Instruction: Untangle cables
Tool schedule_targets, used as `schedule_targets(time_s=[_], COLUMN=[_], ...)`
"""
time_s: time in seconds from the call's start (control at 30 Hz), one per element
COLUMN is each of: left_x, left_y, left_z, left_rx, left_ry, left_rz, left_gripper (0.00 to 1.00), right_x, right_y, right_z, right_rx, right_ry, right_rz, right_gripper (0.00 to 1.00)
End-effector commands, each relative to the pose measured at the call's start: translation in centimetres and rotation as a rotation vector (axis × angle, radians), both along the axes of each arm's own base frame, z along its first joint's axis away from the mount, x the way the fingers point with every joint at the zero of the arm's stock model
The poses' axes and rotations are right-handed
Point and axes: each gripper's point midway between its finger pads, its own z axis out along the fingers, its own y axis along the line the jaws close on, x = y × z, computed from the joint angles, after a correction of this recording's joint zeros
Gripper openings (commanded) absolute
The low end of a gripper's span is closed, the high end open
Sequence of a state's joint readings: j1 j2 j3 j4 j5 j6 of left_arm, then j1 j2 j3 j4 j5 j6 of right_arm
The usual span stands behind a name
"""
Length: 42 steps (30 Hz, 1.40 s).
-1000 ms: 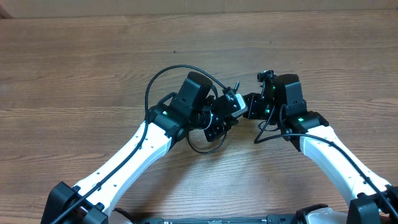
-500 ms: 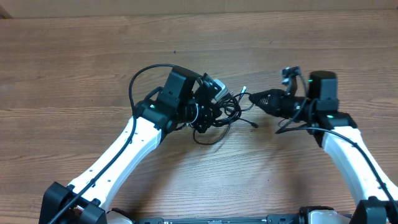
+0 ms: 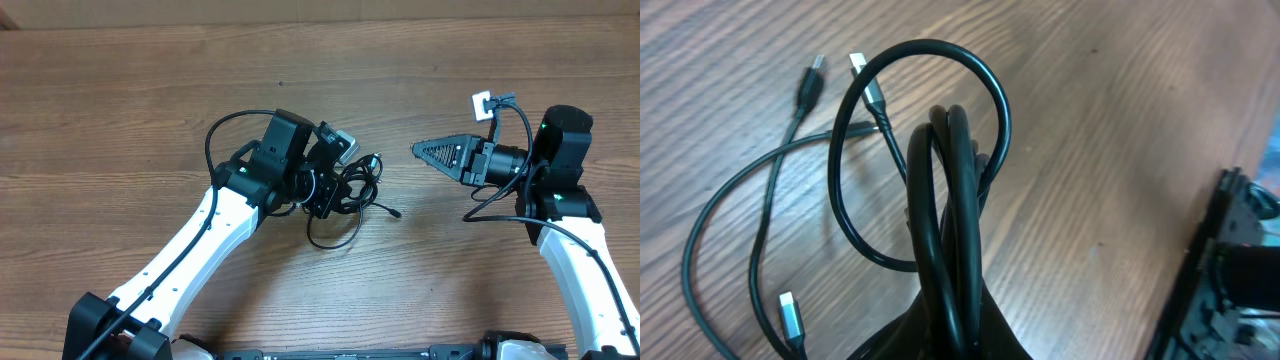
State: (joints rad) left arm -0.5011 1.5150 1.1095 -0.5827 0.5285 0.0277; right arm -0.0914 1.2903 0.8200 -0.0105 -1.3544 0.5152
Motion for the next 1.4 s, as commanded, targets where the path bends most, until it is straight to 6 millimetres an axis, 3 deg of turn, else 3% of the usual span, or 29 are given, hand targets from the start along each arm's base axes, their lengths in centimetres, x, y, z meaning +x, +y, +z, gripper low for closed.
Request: schedule_targets(time_s=[0.0, 0.07, 0.13, 0.2, 0.23, 0.27, 0.33, 0.47, 0.73, 0.9, 1.27, 1.37], left_x=[-0.2, -0.1, 0.1, 0.4, 0.6, 0.7, 0.8, 1.2, 1.7, 0.5, -0.8, -0.9], left_y=[-0.8, -0.8, -0.9, -1.1, -1.3, -1.3, -1.4, -1.5, -1.9, -3.1, -4.5, -5.0], left_z=[1.7, 1.7, 1.9, 2.2, 2.4, 2.5, 2.6, 2.9, 3.6, 3.9, 4.2, 4.7], left_rx=[-0.071, -0.074, -0.08, -0.09, -0.098, -0.101, -0.104, -0.115, -0.136, -0.156, -0.177, -0.203], left_ry=[0.004, -0.005, -0.016, -0.034, -0.048, -0.054, -0.061, -0.081, -0.121, -0.157, -0.153, -0.159], left_rz=[-0.028, -0.031, -0.032, -0.032, -0.033, -0.033, -0.033, -0.034, -0.038, -0.136, -0.185, -0.197], left_gripper=[0.04, 0.04, 0.04, 0.04, 0.04, 0.04, 0.04, 0.04, 0.04, 0.04, 0.04, 0.04], right_x=[-0.9, -0.8, -0.6, -0.3, 0.0, 0.1, 0.4, 1.2, 1.4, 2.2, 2.0, 1.6], right_y=[0.1, 0.0, -0.1, -0.2, -0.4, -0.5, -0.6, -1.2, -1.0, 0.0, 0.1, -0.1], right_z=[1.1, 0.6, -0.1, -0.8, -1.5, -1.7, -1.9, -3.1, -5.0, -6.6, -8.6, -9.4], right_rx=[0.029, 0.028, 0.019, 0.004, -0.011, -0.017, -0.027, -0.067, -0.146, -0.244, -0.319, -0.337], right_ry=[0.023, 0.061, 0.108, 0.143, 0.176, 0.187, 0.189, 0.225, 0.247, 0.247, 0.323, 0.362], right_rz=[0.037, 0.025, -0.004, -0.036, -0.068, -0.08, -0.099, -0.171, -0.222, -0.282, -0.335, -0.341], right_gripper=[0.04, 0.08, 0.21, 0.36, 0.52, 0.59, 0.69, 0.76, 0.77, 0.75, 0.54, 0.36])
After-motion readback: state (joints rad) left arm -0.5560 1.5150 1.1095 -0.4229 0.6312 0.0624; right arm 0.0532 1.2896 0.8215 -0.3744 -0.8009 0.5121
